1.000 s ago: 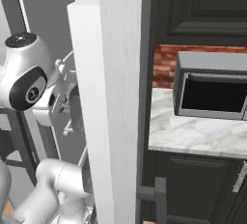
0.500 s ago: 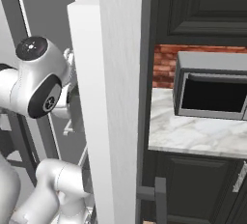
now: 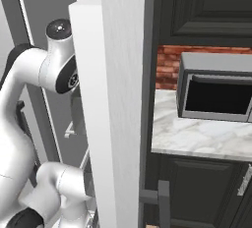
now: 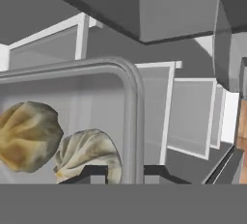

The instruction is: Place two dumplings into each of the tupperware containers and then place the containers in the fridge.

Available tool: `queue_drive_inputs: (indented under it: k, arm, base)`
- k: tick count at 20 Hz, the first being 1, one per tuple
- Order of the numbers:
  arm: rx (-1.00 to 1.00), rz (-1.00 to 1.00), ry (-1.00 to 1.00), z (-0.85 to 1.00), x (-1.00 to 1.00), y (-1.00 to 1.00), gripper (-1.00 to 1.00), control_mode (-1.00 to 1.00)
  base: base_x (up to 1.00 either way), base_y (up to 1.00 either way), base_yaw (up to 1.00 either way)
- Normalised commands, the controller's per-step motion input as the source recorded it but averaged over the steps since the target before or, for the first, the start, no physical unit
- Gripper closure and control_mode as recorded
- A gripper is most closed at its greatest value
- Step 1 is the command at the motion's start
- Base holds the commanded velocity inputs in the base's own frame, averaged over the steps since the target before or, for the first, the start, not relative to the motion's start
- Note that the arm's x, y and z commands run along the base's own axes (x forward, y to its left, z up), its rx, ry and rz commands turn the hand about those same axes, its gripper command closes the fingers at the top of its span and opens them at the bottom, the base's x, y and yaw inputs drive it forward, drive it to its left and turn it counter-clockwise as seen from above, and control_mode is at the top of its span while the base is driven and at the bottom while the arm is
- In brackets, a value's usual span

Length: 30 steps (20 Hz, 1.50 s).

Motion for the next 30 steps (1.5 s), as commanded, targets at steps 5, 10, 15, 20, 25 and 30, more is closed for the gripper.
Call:
queue_drive_inputs:
  k: [5, 10, 15, 20, 25, 30]
  arm:
    - [-0.04, 0.0, 0.02, 0.0, 0.92, 0.0, 1.0, -1.0]
    - [0.0, 0.0, 0.0, -0.09, 0.88, -0.11, 1.0, -1.0]
    - [0.0, 0.0, 0.0, -0.21, 0.65, -0.04, 1.0, -1.0]
    - [0.0, 0.0, 0.0, -0.23, 0.61, 0.0, 1.0, -1.0]
    - [0.0, 0.0, 0.0, -0.25, 0.62, 0.0, 1.0, -1.0]
    - [0.0, 0.0, 0.0, -0.1, 0.18, 0.0, -1.0, -1.0]
  base:
    - [0.0, 0.0, 0.0]
    - [0.0, 0.0, 0.0]
    - [0.0, 0.0, 0.0]
    - [0.0, 0.0, 0.0]
    - [0.0, 0.0, 0.0]
    - [0.0, 0.0, 0.0]
